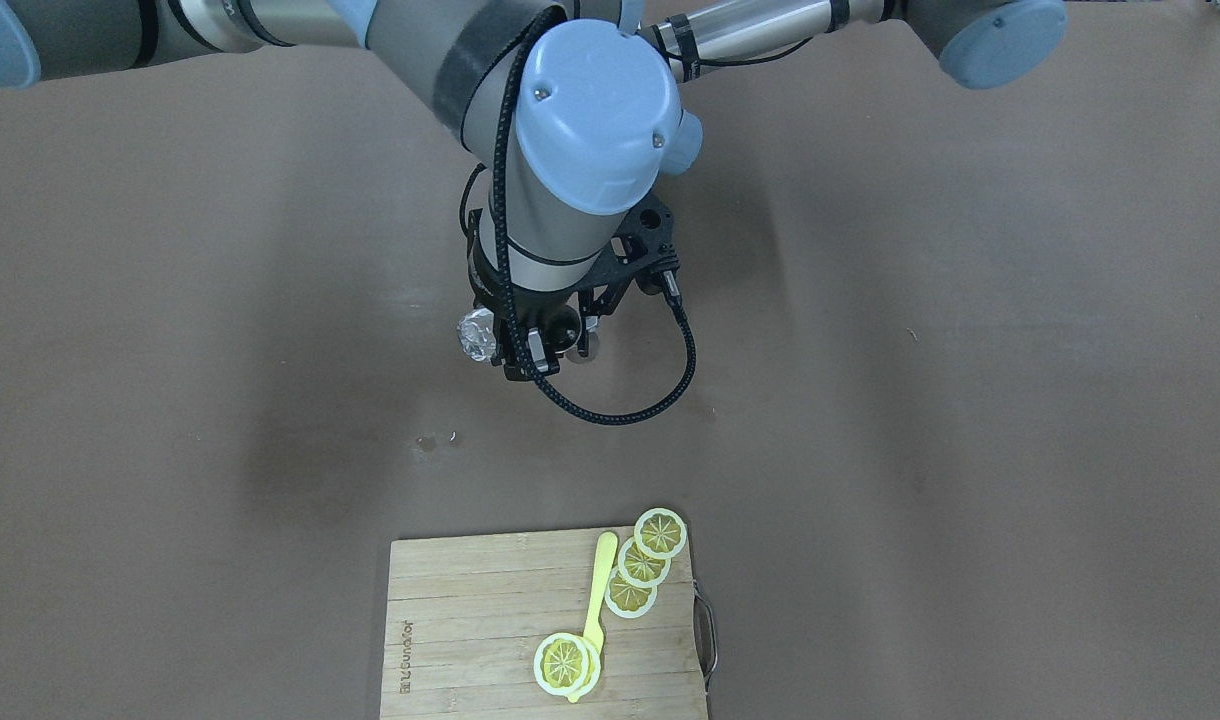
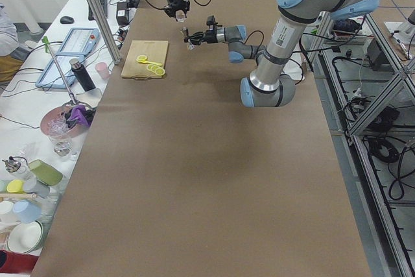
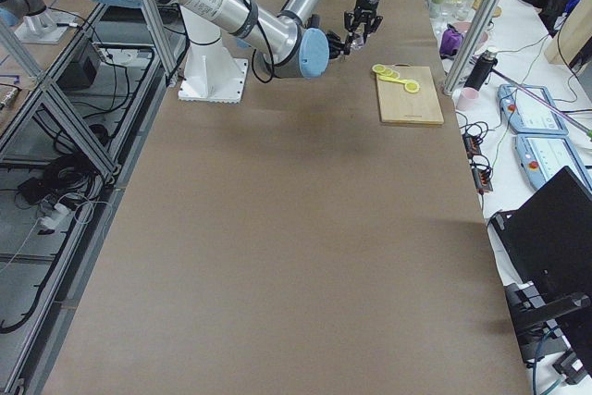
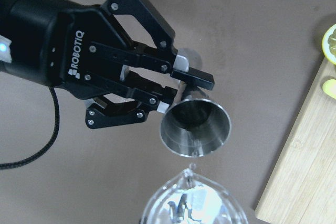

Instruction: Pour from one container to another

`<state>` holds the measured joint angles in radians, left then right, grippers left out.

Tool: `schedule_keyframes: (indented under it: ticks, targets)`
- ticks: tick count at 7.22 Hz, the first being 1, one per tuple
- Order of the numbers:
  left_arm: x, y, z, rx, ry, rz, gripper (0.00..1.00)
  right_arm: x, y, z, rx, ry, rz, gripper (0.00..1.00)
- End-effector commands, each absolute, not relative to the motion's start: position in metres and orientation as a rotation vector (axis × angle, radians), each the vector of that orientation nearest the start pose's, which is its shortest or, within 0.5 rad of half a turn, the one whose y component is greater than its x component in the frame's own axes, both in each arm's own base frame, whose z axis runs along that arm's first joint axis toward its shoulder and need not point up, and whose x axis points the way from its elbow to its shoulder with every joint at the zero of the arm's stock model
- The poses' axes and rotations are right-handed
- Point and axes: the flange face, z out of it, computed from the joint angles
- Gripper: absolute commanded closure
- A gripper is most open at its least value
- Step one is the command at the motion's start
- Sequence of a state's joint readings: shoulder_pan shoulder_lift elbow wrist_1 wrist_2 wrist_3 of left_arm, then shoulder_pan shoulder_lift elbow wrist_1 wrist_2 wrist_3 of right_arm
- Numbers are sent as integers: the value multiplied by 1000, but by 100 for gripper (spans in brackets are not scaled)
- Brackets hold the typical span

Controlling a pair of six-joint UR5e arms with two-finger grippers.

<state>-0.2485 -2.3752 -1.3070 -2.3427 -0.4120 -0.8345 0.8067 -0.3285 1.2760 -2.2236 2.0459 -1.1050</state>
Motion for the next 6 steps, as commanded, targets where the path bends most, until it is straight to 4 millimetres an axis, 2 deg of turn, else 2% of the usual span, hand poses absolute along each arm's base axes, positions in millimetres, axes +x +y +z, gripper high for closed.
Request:
schedule_keyframes:
  ticks: [1,2,4,6]
  targets:
    - [630,-391,170,1376,540,-361,100,-433,-618,38,503,-533,-1849,100]
    - [630,-391,170,1376,541,-362,100,-418,-619,43,535,-552,-1833,100]
    - [626,-395,179,1380,541,-372,100,-369,-622,54,644,-600,-1784,100]
    - [603,-401,237,1389,578,-415,100,-323,-614,71,730,-622,-1742,100]
